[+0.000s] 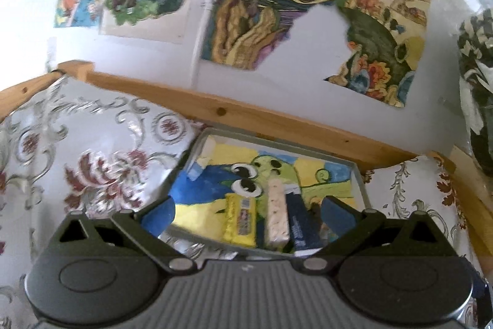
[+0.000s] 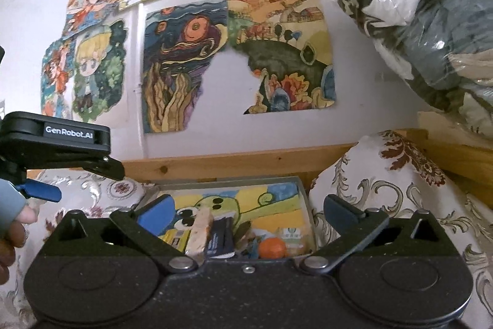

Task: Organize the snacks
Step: 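Withdraw both open tools from the tray back over the remaining snacks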

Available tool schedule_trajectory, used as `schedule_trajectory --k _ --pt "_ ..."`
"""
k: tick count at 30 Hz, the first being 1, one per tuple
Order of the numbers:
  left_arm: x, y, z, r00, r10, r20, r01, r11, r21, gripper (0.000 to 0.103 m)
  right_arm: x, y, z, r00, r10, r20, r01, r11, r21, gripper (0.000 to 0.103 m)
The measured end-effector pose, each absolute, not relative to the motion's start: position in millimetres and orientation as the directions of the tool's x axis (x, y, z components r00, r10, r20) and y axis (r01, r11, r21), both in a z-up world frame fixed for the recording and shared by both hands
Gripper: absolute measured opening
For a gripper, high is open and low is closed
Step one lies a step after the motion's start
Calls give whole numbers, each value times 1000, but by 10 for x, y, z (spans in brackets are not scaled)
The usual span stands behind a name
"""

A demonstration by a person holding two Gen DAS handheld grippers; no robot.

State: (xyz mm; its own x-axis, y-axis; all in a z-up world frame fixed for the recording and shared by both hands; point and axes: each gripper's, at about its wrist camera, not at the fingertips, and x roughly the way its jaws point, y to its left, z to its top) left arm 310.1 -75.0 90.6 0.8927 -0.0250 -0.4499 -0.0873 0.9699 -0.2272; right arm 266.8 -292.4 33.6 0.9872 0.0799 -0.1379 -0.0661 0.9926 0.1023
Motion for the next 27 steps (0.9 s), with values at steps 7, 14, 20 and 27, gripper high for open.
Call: schedule_trajectory --k 7,14,20,27 --pt "2752 -417 861 893 -6 -450 -110 966 -232 103 2382 -2793 271 986 79 -146 -68 995 75 102" --pt "2462 -112 711 888 31 -459 -143 967 -211 103 2129 -2571 210 980 113 -162 -108 993 36 102" --pt "2195 102 493 876 43 -481 -140 976 -168 103 1915 -2303 95 967 163 -196 -175 984 -40 102" --pt "1971 242 211 859 57 -509 -128 986 -106 103 1732 -2035 -65 939 213 -271 -245 965 -91 102"
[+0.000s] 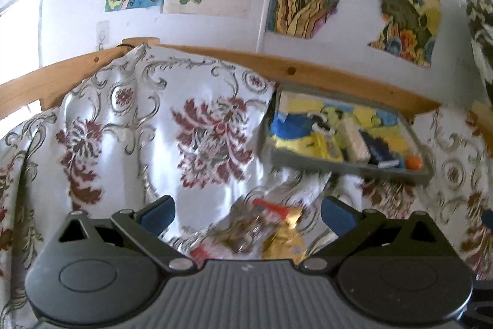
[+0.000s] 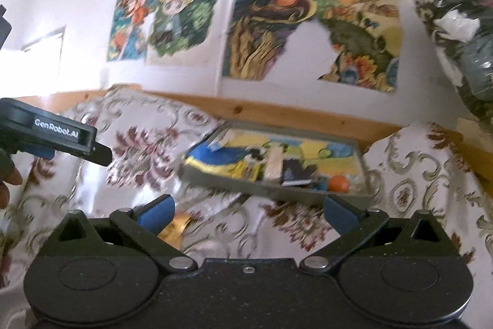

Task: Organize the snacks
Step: 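Withdraw both open tools from the tray back over the remaining snacks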

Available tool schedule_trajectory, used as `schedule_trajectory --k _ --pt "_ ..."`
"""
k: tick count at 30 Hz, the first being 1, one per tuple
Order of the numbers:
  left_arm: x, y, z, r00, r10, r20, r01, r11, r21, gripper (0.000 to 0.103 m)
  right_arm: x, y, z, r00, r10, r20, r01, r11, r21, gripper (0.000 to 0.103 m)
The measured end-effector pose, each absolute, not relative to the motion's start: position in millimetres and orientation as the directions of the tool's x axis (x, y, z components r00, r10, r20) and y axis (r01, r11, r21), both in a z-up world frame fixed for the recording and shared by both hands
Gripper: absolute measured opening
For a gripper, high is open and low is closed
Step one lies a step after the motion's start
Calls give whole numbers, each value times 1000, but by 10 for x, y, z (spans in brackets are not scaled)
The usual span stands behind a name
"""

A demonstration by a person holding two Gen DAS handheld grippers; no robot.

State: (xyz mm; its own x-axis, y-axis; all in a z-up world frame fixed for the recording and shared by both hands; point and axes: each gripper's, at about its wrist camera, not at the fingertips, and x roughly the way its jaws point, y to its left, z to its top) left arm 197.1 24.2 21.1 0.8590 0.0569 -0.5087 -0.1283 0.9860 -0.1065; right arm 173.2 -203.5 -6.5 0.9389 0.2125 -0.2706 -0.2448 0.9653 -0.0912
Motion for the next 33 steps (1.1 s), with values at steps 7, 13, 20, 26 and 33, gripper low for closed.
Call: schedule_trajectory --k 7,13,20,26,33 --pt "1839 335 -99 819 72 -569 -132 989 -64 103 1719 -1929 -235 893 223 -391 -264 963 -52 102" --pt "1780 404 -259 799 91 -594 -121 993 -10 103 1782 -1870 -389 852 209 -481 -261 964 -43 102" --pt "1763 424 -329 795 85 -600 -97 995 11 103 1857 -1837 -522 813 194 -550 -252 967 -32 102" --pt "1790 423 -350 788 87 -610 -91 996 23 103 1922 -1827 -584 792 199 -577 -253 967 -14 102" --pt "1844 478 -366 773 119 -623 -119 992 41 103 1974 -1782 -600 780 230 -582 -280 960 4 102"
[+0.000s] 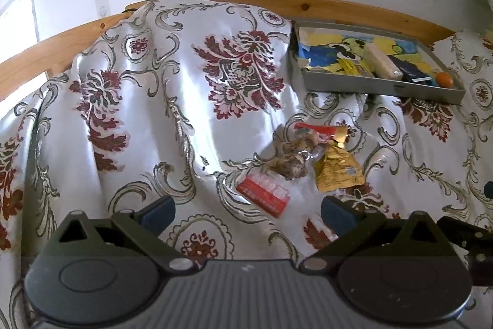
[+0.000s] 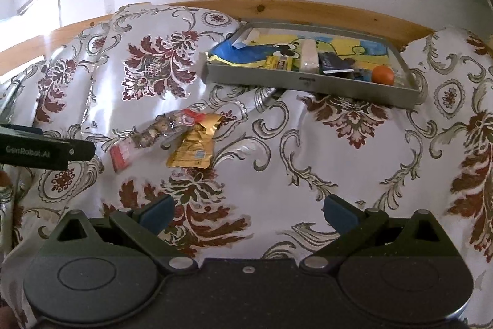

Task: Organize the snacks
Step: 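Withdraw both open tools from the tray back over the remaining snacks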

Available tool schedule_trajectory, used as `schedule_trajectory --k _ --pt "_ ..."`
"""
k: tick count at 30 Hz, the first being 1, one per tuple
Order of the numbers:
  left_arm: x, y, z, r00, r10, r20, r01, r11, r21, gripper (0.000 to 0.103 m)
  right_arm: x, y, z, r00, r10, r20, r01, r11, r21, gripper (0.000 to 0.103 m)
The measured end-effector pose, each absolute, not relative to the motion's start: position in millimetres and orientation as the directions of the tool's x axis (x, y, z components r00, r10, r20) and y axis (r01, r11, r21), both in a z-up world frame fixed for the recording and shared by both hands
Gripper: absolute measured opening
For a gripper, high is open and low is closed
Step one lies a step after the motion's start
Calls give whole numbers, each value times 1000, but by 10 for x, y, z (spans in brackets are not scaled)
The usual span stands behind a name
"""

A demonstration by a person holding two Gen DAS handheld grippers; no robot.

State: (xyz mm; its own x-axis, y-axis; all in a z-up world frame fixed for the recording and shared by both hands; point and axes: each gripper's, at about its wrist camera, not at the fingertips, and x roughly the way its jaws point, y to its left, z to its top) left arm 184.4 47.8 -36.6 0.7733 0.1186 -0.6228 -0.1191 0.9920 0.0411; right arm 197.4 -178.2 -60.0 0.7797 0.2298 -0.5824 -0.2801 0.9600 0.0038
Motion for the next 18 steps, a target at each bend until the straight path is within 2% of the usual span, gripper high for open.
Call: schedule_trajectory --k 18 --pt "2270 347 -431 760 115 -640 -72 993 93 103 2151 -1709 -702 756 245 -607 -301 953 9 102"
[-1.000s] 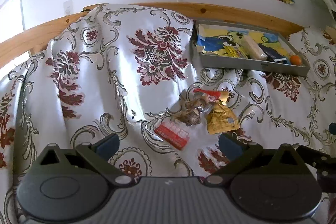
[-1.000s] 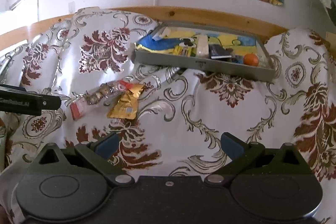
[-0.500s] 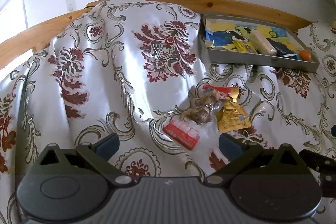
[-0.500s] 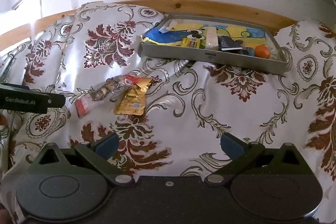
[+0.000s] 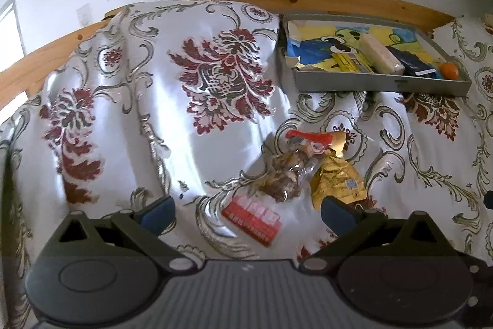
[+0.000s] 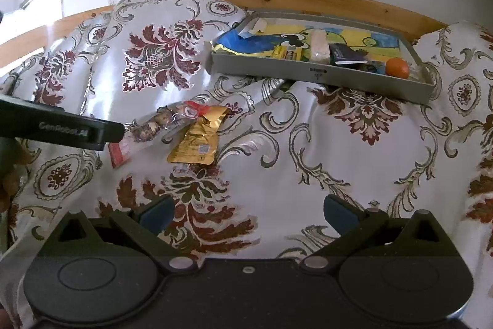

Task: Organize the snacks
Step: 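Withdraw both open tools from the tray back over the remaining snacks, then lower the right tool onto the gold foil pack while the left approaches the dried meat bag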

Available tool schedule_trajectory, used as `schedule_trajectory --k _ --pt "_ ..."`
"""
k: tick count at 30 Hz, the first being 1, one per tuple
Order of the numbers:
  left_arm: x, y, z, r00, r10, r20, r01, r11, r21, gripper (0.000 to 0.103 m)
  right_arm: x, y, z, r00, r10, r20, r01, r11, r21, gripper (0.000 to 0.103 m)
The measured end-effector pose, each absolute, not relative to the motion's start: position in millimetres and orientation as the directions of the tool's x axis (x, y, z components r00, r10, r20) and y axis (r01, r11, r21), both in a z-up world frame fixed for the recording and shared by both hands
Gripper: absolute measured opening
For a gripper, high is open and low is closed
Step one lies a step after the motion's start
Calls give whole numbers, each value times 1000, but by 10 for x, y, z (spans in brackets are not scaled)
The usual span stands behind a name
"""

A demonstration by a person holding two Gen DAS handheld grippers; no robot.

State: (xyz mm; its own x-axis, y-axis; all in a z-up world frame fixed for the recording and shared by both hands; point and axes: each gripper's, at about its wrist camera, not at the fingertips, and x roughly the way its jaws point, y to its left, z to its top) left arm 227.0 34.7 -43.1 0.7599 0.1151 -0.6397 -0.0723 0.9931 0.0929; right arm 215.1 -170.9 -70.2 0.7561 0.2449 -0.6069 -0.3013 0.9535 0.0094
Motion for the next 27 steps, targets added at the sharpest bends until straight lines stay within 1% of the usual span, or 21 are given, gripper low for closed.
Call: schedule_trajectory --k 7,12,19,23,27 --pt "2452 329 -437 757 98 -646 -53 995 89 103 2317 -1639 -775 765 248 -594 -319 948 -15 102" --pt "2577 342 -436 752 74 -655 -28 996 81 103 2430 -1623 -847 758 260 -599 -315 949 13 102" --pt "2746 370 -478 741 74 -667 -44 997 62 103 2619 -1585 -900 764 254 -594 -312 950 6 102" --pt "2814 369 -496 736 81 -672 -48 997 68 103 2740 -1594 -989 754 238 -612 -285 958 21 102" --pt "2862 366 -526 731 92 -677 -53 996 78 103 2764 -1558 -1023 758 236 -608 -290 957 9 102"
